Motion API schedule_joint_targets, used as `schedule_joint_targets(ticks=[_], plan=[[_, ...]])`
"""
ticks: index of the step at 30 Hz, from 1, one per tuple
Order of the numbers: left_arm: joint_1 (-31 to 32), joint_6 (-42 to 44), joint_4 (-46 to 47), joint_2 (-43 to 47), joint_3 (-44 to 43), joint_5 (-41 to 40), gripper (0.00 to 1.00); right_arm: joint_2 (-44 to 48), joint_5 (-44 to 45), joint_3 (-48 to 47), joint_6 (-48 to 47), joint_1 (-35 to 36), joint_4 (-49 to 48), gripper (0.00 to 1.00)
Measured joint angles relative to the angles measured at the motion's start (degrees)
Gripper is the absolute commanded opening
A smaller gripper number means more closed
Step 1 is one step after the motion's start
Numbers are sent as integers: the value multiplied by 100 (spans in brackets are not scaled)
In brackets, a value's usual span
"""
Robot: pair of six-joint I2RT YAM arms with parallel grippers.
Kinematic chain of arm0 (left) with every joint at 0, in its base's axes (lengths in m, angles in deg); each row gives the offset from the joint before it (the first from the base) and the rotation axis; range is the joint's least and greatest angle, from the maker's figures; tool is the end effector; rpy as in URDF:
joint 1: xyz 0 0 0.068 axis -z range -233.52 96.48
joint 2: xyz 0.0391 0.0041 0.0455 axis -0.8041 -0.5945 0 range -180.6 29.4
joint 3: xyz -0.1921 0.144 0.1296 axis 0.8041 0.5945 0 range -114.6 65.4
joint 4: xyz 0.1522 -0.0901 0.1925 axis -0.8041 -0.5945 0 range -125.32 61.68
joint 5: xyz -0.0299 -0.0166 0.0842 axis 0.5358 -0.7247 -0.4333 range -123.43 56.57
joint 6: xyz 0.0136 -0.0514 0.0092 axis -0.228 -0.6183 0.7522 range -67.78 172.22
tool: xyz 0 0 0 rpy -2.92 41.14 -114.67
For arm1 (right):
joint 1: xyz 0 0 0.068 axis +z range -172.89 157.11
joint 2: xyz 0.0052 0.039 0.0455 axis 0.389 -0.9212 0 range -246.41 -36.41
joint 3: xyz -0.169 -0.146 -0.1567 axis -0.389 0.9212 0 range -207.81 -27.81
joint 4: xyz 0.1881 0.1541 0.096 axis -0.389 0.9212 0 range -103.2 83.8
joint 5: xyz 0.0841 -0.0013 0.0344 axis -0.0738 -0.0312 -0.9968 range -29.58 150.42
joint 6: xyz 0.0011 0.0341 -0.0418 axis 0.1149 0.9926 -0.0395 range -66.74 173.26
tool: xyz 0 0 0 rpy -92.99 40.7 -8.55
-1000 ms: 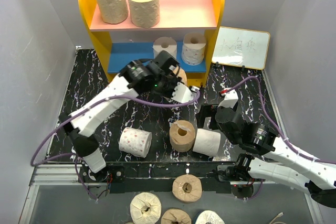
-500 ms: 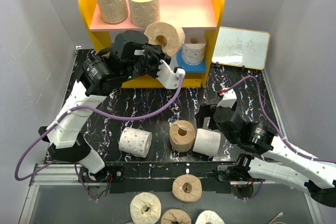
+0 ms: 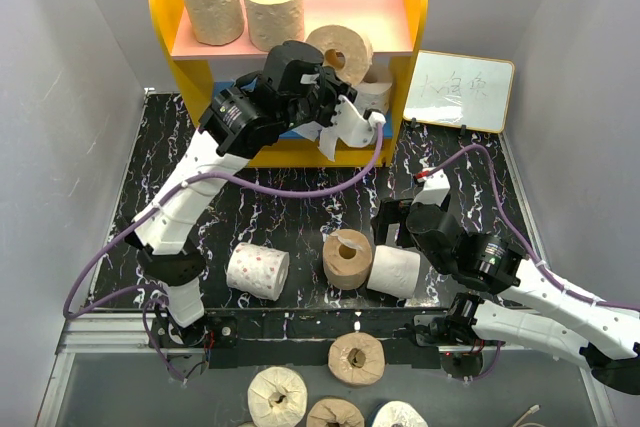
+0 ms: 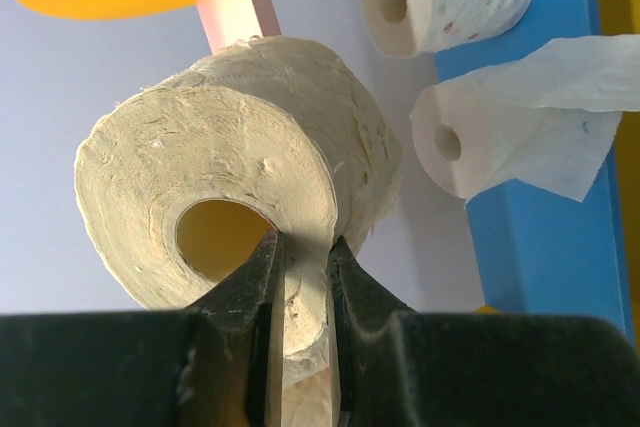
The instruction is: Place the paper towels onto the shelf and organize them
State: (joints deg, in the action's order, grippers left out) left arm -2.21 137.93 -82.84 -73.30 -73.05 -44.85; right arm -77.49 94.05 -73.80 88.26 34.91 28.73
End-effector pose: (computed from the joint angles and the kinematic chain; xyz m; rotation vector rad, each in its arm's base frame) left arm 0.2210 -0.2648 0.5277 1.7463 0.8363 0.5937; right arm 0.0927 0.1102 0.3053 -0.1046 2.1093 0.3188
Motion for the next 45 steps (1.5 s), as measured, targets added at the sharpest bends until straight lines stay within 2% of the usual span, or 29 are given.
schedule_joint_targets(ticks=[6,13,23,45], plan=[[-319,96,372,-70,0,76,2,15,-28,0,-2,0,-7,98],[-358,269,708,-66,0,83,5,15,-59,0,-13,0,-9,98],[-417,411,1281,-66,131,83,21,17,-61,0,-15,0,-9,98],[-474,442,1541,72,647,127,20,87,-63,0,-17,0,-13,98]])
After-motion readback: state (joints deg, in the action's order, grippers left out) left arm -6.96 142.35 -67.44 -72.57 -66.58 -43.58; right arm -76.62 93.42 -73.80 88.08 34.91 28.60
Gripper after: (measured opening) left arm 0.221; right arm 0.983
